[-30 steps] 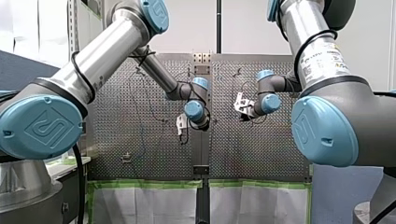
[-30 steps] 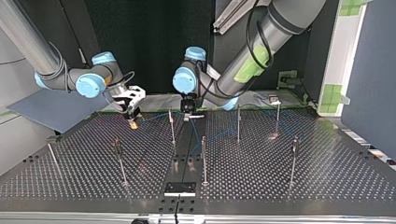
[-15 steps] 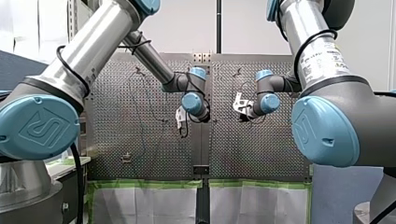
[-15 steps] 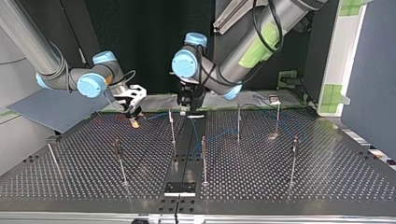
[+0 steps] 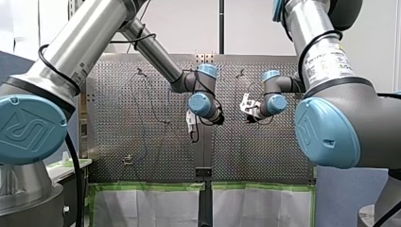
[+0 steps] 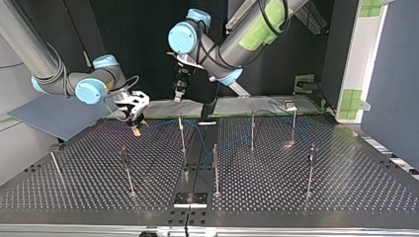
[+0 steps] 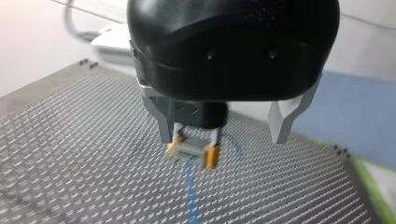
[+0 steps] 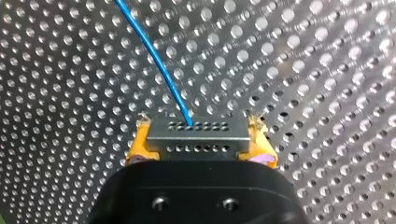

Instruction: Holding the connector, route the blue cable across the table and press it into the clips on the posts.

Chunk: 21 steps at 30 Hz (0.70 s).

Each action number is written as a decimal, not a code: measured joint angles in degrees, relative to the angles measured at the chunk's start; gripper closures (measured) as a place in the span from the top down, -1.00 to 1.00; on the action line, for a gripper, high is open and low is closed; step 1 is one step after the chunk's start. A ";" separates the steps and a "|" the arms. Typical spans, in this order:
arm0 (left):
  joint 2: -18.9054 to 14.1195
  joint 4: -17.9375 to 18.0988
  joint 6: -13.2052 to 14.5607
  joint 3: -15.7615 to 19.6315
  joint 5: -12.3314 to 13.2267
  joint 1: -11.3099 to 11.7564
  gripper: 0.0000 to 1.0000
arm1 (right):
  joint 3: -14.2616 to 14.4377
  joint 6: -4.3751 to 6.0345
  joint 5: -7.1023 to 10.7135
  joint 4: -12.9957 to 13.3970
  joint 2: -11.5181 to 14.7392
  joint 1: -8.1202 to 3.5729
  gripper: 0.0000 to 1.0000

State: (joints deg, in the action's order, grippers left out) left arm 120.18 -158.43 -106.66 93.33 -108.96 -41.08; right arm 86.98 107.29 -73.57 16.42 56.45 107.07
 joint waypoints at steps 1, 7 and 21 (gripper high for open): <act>0.45 -0.30 -0.02 -0.34 -0.05 -0.46 1.00 | 0.00 0.04 0.01 -0.11 0.12 -0.14 -1.00; 3.54 -3.07 -0.74 -3.23 -0.52 -2.74 1.00 | 0.11 0.11 0.05 -1.14 1.82 -1.10 -1.00; 10.49 -9.41 -2.15 -10.18 -3.63 -4.74 1.00 | 2.24 -0.14 -0.07 -1.73 3.14 -2.71 -1.00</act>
State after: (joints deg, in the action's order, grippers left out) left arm 130.67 -167.84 -108.80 83.16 -112.59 -45.82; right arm 89.22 107.14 -73.64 14.69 59.59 104.35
